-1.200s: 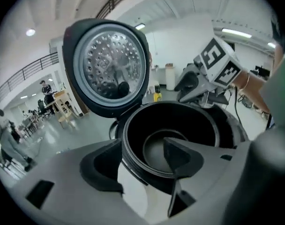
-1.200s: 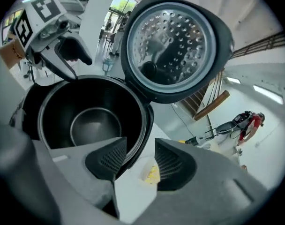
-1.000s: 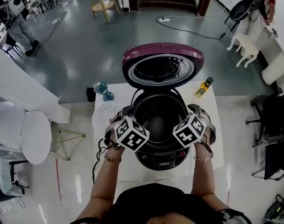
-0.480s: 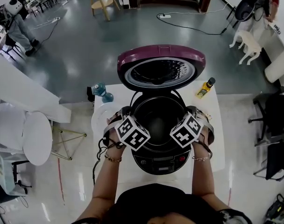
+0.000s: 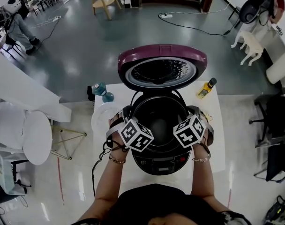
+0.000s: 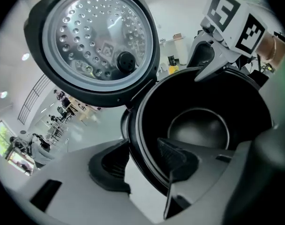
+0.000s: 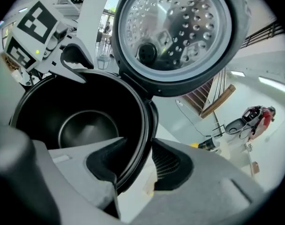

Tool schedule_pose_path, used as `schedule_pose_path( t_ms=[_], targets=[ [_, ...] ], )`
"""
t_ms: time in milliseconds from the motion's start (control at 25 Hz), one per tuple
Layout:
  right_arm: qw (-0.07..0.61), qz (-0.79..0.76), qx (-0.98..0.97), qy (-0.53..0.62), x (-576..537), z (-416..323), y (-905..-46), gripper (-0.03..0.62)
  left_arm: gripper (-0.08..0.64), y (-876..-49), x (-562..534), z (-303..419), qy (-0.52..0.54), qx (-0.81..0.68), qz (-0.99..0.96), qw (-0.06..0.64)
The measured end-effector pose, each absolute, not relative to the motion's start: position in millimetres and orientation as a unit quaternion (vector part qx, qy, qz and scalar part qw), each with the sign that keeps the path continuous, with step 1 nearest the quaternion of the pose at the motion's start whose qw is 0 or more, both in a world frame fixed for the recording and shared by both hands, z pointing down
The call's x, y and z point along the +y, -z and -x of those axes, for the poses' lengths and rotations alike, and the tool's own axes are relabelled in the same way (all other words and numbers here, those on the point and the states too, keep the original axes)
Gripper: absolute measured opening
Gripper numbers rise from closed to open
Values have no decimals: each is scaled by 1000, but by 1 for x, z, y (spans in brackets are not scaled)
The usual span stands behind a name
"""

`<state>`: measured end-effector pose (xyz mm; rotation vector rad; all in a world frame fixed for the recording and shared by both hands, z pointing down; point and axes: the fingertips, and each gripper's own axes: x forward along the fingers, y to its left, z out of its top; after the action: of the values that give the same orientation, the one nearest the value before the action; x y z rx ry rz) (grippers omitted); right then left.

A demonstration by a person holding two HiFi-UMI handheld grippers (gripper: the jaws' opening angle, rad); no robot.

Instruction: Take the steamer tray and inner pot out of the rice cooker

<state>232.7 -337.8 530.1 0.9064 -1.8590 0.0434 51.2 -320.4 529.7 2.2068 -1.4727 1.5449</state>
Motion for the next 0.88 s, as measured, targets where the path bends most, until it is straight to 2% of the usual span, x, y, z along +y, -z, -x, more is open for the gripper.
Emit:
schedule_pose_path(
  t_ms=[120, 880],
  targets=[
    [488, -383, -784, -11, -337, -231, -520, 120, 181, -527, -320, -52, -495, -482, -722, 44],
    [249, -426, -862, -118, -341, -228, -481, 51, 158, -519, -312, -50, -432, -471, -760, 120]
  ],
)
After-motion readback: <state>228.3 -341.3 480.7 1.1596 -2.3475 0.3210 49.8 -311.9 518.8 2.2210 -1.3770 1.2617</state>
